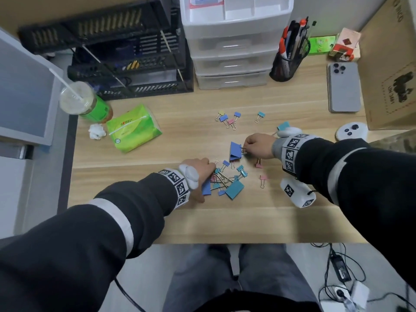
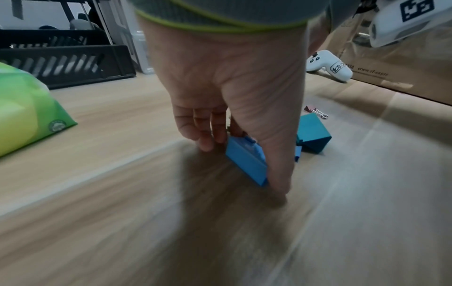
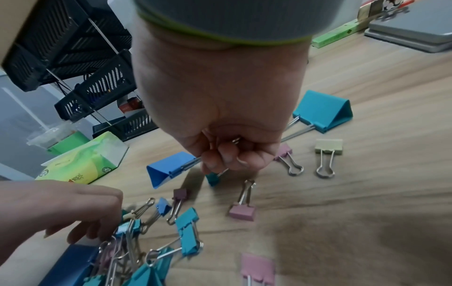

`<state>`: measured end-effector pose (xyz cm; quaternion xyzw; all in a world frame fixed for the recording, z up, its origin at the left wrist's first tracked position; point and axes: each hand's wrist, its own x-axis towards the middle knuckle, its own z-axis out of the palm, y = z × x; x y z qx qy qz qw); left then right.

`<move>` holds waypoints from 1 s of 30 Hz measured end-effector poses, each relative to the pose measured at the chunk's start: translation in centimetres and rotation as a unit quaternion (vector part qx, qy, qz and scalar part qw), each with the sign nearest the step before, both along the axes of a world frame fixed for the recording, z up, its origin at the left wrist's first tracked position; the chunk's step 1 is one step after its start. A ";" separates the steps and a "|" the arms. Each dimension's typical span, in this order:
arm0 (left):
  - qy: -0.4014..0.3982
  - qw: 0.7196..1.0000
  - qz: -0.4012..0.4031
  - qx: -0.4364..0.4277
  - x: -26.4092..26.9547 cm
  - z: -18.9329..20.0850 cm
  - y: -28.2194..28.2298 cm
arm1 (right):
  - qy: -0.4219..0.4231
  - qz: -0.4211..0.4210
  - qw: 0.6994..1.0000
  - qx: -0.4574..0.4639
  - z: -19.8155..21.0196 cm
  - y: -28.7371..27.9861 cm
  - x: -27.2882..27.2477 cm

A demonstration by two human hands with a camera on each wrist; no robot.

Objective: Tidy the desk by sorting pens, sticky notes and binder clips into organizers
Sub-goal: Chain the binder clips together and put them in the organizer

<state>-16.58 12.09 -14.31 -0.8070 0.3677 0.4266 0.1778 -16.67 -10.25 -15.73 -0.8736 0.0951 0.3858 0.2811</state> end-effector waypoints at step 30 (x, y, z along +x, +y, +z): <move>0.014 0.944 0.283 -0.167 6.9 8.6 -0.7 | -0.011 0.093 0.992 0.085 8.1 1.0 2.3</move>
